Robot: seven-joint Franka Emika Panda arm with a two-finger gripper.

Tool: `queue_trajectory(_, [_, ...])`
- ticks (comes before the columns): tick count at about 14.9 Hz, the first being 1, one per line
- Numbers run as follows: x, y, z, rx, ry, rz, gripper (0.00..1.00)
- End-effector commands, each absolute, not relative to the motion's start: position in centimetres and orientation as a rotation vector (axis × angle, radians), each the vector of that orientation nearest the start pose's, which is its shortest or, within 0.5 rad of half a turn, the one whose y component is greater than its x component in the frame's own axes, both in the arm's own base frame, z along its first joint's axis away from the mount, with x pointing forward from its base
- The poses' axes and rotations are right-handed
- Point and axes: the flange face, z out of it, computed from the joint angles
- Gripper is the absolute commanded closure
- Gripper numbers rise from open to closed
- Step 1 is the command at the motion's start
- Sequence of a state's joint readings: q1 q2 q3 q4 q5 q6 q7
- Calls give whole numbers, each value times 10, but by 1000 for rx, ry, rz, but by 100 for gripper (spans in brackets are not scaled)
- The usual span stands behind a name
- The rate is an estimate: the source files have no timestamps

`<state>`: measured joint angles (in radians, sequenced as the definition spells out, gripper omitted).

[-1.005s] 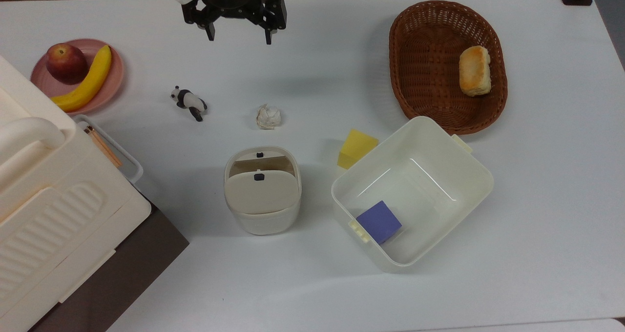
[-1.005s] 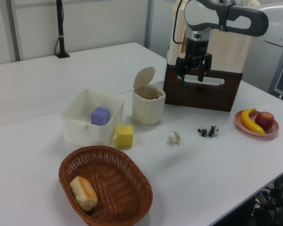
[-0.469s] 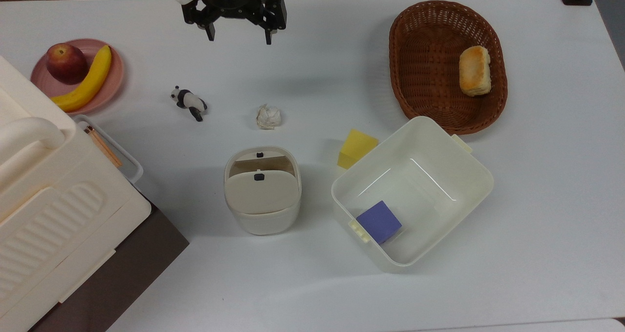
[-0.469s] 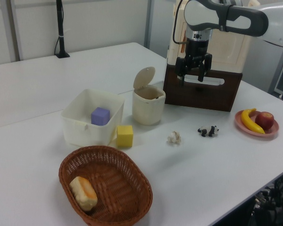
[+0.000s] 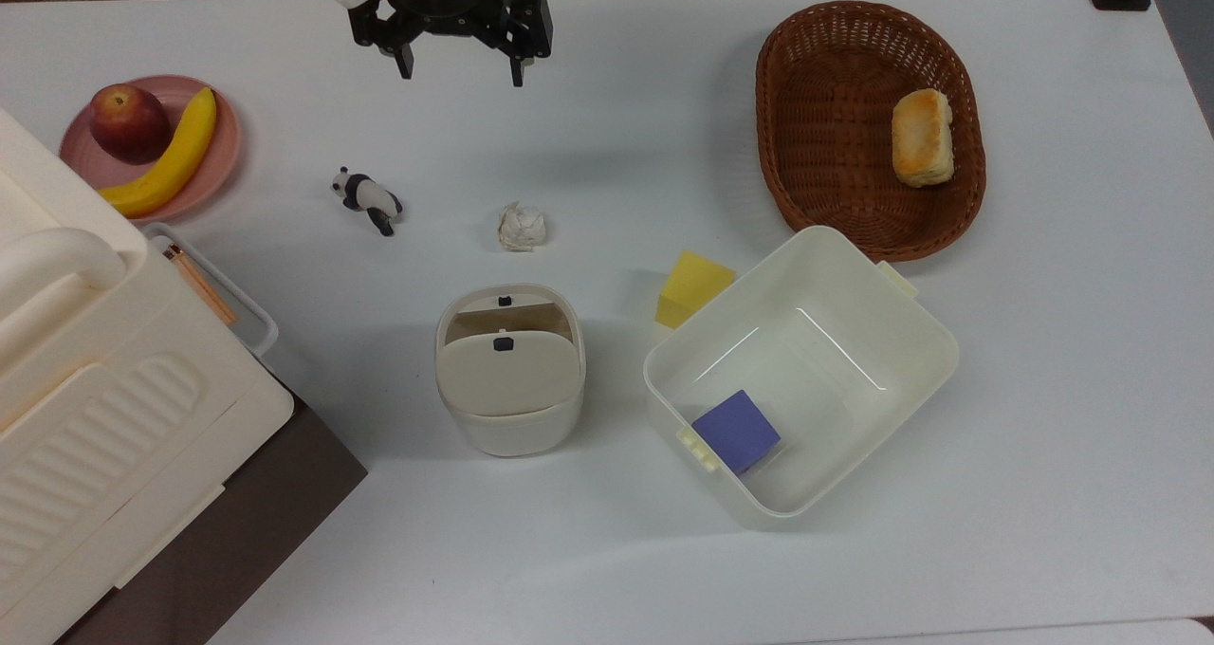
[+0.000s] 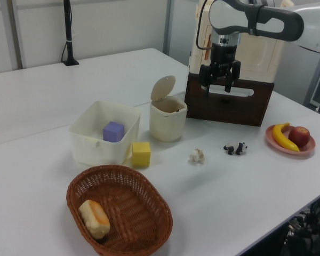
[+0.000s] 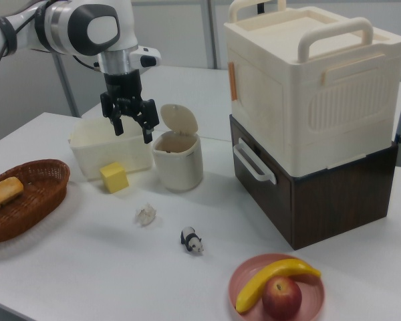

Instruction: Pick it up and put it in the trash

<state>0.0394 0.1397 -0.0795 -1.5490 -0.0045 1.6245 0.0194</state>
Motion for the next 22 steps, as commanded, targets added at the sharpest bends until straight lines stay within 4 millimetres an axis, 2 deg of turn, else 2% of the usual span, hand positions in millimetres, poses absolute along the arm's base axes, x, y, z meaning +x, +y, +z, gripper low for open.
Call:
queue_trajectory(1, [594,-21,559,-3165,68,114,0])
queue_trajectory(3, [595,-22,555,-3159,49,116,0])
queue_trajectory(6, [604,-22,532,-3160,-18,151,0])
queue_trajectory(7, [608,-20,512,-3164,-46,195,0])
queue_trajectory(9, [615,-15,487,-3166,-71,213,0])
queue_trajectory(13, [606,-9,441,-3151,-89,336,0])
queue_trajectory(16, [611,1,405,-3149,-107,389,0])
queue_trajectory(19, [617,7,378,-3153,-116,416,0])
queue_trajectory(22, [623,15,366,-3180,-115,394,0])
